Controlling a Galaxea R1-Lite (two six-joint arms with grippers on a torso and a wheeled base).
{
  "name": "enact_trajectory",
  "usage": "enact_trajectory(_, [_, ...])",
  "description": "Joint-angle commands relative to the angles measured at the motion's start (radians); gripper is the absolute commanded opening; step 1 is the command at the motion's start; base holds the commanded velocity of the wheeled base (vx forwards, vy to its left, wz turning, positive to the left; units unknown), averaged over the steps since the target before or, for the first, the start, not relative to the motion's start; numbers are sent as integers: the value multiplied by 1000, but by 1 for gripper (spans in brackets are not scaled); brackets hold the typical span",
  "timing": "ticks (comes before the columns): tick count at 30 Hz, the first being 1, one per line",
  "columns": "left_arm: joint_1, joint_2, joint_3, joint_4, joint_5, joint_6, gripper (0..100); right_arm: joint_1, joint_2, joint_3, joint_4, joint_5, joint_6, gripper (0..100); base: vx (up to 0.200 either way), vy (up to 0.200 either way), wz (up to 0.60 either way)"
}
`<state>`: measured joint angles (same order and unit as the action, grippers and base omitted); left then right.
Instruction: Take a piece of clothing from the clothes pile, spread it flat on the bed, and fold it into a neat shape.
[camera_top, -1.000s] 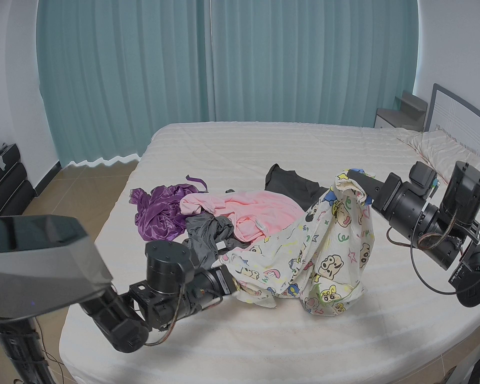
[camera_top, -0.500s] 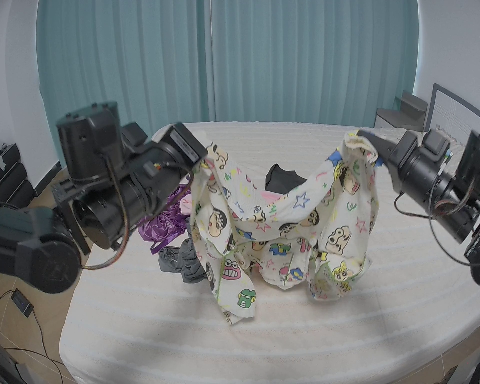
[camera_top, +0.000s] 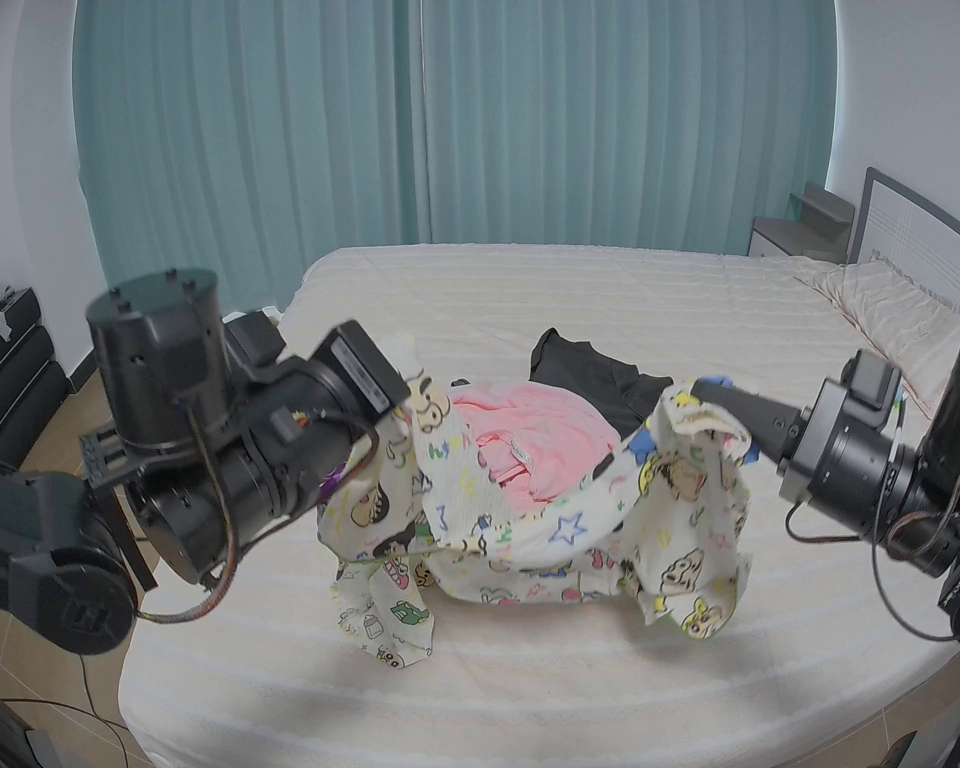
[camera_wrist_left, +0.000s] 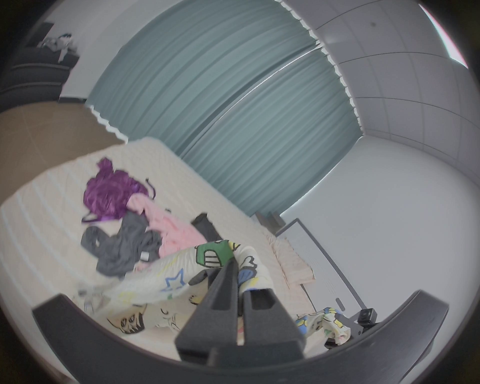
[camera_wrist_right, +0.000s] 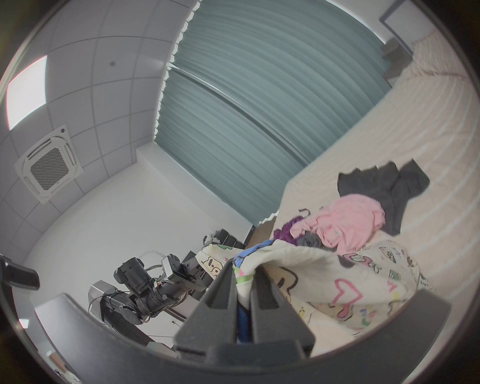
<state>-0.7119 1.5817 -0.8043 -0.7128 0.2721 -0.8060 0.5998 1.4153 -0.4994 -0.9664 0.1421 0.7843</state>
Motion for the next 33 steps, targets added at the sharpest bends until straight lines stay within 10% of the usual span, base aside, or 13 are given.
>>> enact_trajectory(1, [-18, 83, 73, -7, -39, -88, 0, 5, 117, 105, -64, 30, 32, 0, 0, 0, 0])
enact_trajectory(7, [-17, 98, 73, -7, -143, -188, 0, 5, 148, 143, -201, 31, 79, 0, 0, 0, 0])
enact_trajectory(33, [-23, 101, 89, -10, -139, -190, 0, 8, 159, 236, -336, 25, 84, 0, -92, 0, 0])
